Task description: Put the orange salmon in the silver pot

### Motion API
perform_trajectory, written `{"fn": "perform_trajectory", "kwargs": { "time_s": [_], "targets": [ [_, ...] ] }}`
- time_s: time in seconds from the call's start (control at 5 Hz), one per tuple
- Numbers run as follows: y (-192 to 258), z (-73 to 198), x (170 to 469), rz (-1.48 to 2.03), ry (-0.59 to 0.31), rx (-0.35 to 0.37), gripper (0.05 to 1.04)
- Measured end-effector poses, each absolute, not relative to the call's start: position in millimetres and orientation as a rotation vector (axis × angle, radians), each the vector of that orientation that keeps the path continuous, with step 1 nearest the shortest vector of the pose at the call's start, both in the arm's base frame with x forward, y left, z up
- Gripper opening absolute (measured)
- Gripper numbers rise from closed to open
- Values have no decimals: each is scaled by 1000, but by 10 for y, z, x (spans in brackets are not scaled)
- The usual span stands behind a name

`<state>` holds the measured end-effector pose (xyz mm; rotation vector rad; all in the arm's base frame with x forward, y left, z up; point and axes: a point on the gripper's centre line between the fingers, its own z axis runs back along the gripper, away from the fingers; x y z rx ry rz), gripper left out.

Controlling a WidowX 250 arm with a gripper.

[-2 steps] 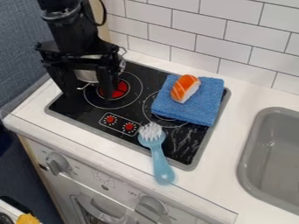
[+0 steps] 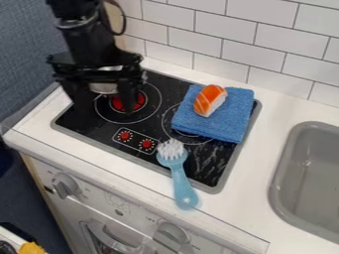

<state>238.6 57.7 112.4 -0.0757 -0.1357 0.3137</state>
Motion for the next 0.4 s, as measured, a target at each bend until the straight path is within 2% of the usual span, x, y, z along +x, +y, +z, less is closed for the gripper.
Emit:
{"fn": "perform_trajectory", "kwargs": {
  "time_s": [0.2,0.4],
  "targets": [
    [476,1114,2618,314,-137,-30,1001],
    [291,1162,2820,290,-192,-13,1001]
  ]
}}
